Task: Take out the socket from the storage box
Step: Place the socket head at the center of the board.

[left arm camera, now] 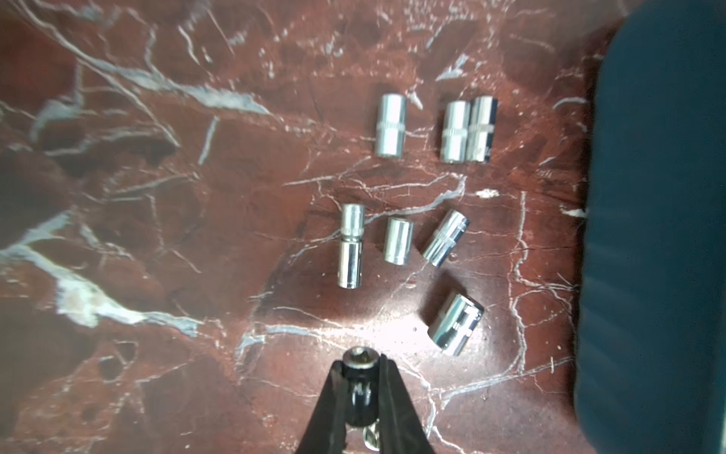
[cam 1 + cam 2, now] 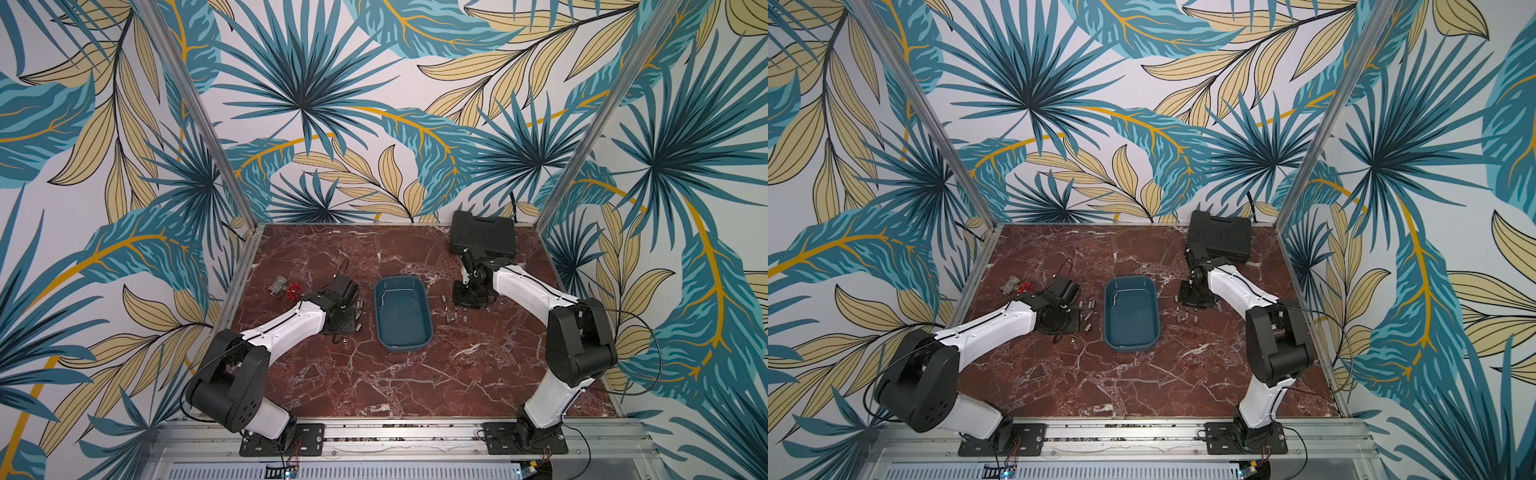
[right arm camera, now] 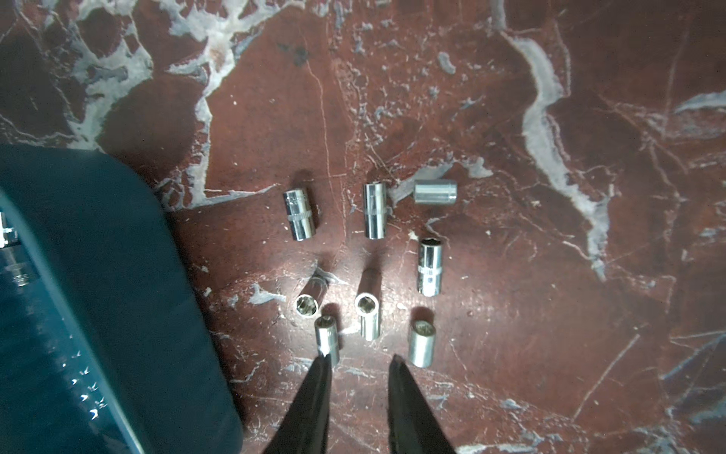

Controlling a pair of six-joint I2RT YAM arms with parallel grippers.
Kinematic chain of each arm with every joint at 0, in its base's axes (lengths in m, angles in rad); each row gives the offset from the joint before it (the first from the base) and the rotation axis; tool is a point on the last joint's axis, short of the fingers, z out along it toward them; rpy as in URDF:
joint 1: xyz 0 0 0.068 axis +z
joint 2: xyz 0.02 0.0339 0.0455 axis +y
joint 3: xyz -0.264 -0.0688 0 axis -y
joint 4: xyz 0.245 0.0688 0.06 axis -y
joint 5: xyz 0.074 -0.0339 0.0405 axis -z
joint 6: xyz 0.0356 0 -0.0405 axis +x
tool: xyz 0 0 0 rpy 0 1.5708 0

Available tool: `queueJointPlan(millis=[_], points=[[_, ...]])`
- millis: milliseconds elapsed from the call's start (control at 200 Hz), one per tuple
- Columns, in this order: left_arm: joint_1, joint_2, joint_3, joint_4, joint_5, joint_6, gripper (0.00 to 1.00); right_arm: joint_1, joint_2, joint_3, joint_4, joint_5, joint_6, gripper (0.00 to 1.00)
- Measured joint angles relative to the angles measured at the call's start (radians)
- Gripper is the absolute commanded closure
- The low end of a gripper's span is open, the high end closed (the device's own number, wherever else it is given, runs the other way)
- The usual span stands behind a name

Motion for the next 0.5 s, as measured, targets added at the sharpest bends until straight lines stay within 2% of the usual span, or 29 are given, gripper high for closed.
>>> queueJointPlan(millis=[361,501], points=[[0.000,0.105,0.000,0.048,0.036,-0.008,0.85,0.000,0.000,-0.005,0.006,0.000,0.000,0.73],[0.001,0.109,0.001,0.061,0.045,-0.007,0.79,0.000,0.000,-0.005,0.006,0.000,0.000,0.72]])
